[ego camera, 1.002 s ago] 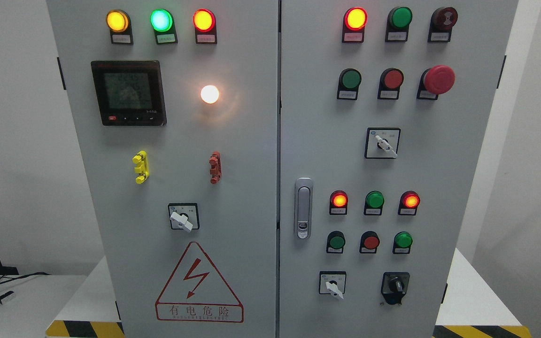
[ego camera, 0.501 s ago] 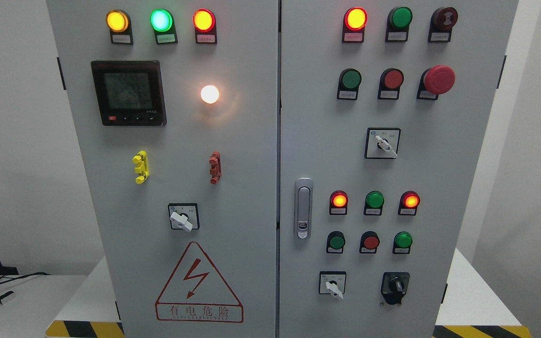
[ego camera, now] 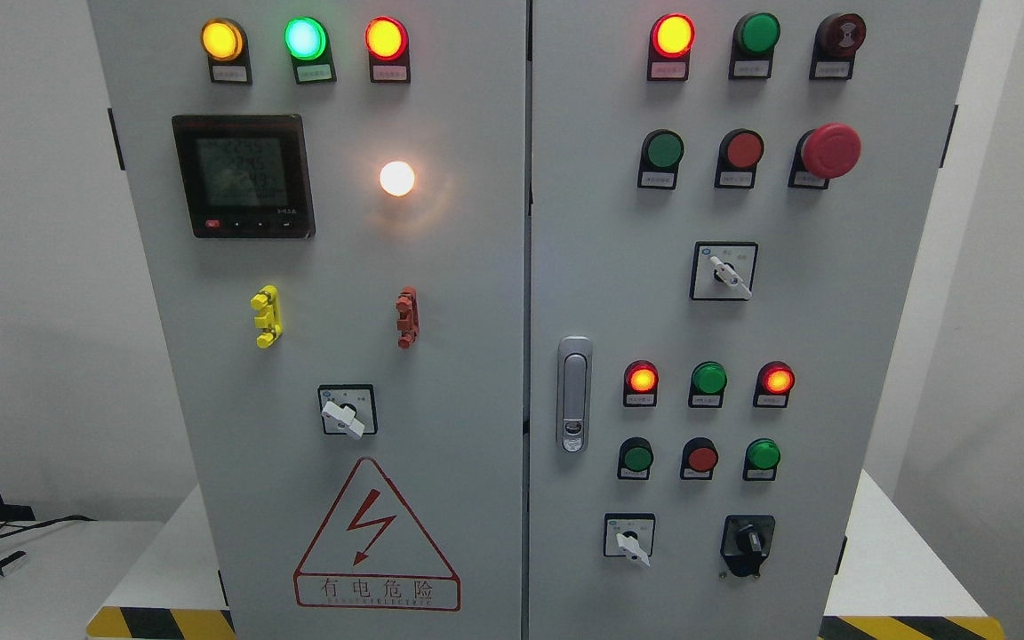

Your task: Trip black knob to open circuit

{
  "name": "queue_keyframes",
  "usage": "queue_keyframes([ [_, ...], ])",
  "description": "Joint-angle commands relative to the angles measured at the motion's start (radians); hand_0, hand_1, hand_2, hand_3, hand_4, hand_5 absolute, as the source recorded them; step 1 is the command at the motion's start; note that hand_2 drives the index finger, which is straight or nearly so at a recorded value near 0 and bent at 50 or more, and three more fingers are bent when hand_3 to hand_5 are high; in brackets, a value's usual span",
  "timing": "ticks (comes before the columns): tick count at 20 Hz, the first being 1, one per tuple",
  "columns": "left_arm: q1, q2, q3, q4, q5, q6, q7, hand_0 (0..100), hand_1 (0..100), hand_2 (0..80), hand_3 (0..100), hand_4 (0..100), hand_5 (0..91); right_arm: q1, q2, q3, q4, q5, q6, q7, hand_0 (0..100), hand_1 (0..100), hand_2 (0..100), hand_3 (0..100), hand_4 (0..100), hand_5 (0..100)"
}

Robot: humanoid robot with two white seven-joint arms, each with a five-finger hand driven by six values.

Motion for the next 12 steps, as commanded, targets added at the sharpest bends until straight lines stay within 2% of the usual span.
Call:
queue_keyframes([
  [1, 0.0, 0.001, 0.0, -0.001, -0.031, 0.0, -0.001, 12, 39, 0.0, 0, 0, 0.0, 0.001, 0.007, -0.01, -0.329, 0.105, 0.004, 0.011, 19, 62, 27, 61, 68, 81],
  [5, 0.0, 0.001, 0.0, -0.001, -0.031, 0.0, -0.001, 12, 39, 0.0, 0, 0, 0.0, -0.042, 0.026, -0.007, -0.362, 0.196, 0.027, 0.011, 14, 72, 24, 59, 70, 86],
  [9, 0.0, 0.001, 0.0, -0.001, -0.031, 0.0, -0.001, 12, 39, 0.0, 0, 0, 0.0, -0.117, 0.03, 0.002, -0.384, 0.208, 0.121, 0.011, 13, 73, 30, 64, 75, 89],
  [12, 0.0, 0.001, 0.0, -0.001, -0.031, 0.0, -0.001, 12, 39, 0.0, 0, 0, 0.0, -0.179, 0.029, 0.036, -0.389, 0.211, 0.232, 0.009, 19, 72, 35, 68, 80, 94],
])
